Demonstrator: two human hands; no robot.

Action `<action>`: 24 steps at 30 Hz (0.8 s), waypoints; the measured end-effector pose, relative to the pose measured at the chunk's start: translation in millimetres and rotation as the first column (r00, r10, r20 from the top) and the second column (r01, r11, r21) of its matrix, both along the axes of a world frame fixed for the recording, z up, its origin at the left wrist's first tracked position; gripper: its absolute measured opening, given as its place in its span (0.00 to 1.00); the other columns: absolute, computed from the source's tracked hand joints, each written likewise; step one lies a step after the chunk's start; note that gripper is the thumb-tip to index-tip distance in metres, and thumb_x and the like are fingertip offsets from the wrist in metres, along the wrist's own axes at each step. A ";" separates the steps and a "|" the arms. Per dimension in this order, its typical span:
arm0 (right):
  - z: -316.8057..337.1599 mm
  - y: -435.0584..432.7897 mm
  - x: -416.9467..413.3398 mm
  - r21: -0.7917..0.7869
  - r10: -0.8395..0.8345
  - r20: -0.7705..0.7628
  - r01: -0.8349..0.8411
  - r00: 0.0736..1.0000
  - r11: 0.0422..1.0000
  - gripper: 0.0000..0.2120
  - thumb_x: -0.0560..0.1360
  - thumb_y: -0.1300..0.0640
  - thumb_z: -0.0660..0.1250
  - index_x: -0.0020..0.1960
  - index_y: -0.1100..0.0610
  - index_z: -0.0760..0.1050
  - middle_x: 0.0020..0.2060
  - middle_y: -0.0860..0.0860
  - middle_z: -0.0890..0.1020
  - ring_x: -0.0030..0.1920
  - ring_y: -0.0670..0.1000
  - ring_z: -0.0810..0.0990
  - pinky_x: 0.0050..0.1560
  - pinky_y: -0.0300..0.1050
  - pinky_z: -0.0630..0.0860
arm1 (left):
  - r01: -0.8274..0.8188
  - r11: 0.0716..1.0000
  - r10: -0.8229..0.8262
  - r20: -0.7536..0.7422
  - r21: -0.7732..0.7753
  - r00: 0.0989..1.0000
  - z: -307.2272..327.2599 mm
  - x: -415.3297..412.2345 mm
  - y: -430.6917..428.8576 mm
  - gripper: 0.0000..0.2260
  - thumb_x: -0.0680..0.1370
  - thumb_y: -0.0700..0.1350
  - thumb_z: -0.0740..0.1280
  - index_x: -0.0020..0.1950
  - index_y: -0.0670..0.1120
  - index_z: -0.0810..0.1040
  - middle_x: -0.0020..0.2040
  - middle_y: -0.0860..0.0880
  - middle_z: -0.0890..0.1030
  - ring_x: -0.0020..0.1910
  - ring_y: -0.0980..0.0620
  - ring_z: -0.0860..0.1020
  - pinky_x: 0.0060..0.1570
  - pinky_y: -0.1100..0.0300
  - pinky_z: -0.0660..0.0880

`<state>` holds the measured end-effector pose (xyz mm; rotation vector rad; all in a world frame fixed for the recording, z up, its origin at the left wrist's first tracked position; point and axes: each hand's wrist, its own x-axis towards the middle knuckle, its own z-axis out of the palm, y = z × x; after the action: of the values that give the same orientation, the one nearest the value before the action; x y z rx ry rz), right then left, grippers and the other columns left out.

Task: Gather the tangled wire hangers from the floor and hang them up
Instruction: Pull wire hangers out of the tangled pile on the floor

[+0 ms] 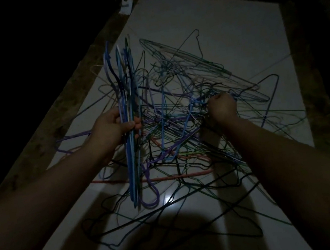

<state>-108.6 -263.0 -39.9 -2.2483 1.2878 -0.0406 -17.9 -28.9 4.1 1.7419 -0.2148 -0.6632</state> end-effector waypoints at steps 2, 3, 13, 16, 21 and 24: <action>5.3 -3.2 -0.5 -0.074 0.078 -0.126 -0.088 0.989 0.993 0.15 0.81 0.63 0.55 0.36 0.57 0.70 0.36 0.50 0.73 0.57 0.58 0.77 0.54 0.47 0.73 | -0.004 1.000 0.004 -0.016 -0.006 1.000 -0.8 -0.5 -1.3 0.11 0.78 0.30 0.60 0.56 0.42 0.73 0.44 0.47 0.80 0.41 0.53 0.80 0.34 0.66 0.79; 11.5 -1.0 1.6 -0.076 0.088 -0.196 -0.104 0.977 0.992 0.11 0.80 0.64 0.57 0.42 0.59 0.75 0.43 0.52 0.78 0.56 0.56 0.78 0.54 0.45 0.74 | -0.008 1.000 0.007 -0.021 -0.007 1.000 -0.8 -1.0 -1.9 0.12 0.78 0.30 0.60 0.56 0.42 0.73 0.44 0.47 0.80 0.42 0.53 0.80 0.33 0.66 0.79; -0.8 8.6 21.3 0.139 0.267 -0.322 -0.233 0.909 0.962 0.12 0.82 0.59 0.56 0.54 0.64 0.76 0.44 0.56 0.76 0.45 0.54 0.75 0.46 0.45 0.73 | -0.020 1.000 0.020 -0.018 -0.017 1.000 5.8 -2.0 -4.3 0.12 0.77 0.29 0.60 0.55 0.42 0.73 0.43 0.47 0.80 0.38 0.56 0.80 0.30 0.69 0.76; -7.0 8.3 30.3 0.305 0.335 -0.275 -0.249 0.901 0.919 0.14 0.80 0.59 0.60 0.61 0.65 0.75 0.57 0.61 0.78 0.54 0.57 0.77 0.50 0.46 0.73 | -0.025 0.999 0.024 -0.009 -0.023 1.000 7.1 -1.1 -1.5 0.10 0.77 0.29 0.59 0.53 0.41 0.74 0.42 0.47 0.79 0.32 0.60 0.80 0.29 0.69 0.76; -1.8 9.6 31.5 0.188 0.085 -0.057 -0.073 0.995 0.980 0.15 0.81 0.60 0.57 0.63 0.65 0.75 0.58 0.61 0.78 0.59 0.59 0.76 0.57 0.48 0.73 | -0.043 0.998 0.043 -0.005 -0.042 0.999 9.7 5.6 2.2 0.11 0.77 0.29 0.59 0.49 0.44 0.75 0.42 0.48 0.80 0.32 0.62 0.81 0.31 0.68 0.78; -9.6 15.7 38.5 0.289 -0.010 0.066 -0.010 0.998 0.957 0.15 0.81 0.60 0.58 0.63 0.67 0.74 0.52 0.63 0.79 0.51 0.58 0.79 0.50 0.48 0.77 | -0.053 0.998 0.052 -0.008 -0.045 0.999 11.5 6.5 2.2 0.11 0.77 0.29 0.59 0.52 0.42 0.74 0.43 0.49 0.80 0.36 0.59 0.81 0.33 0.69 0.78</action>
<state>-70.1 -247.3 -49.4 -1.9807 1.1755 0.0682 -11.4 -26.7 15.6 1.6964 -0.1775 -0.6212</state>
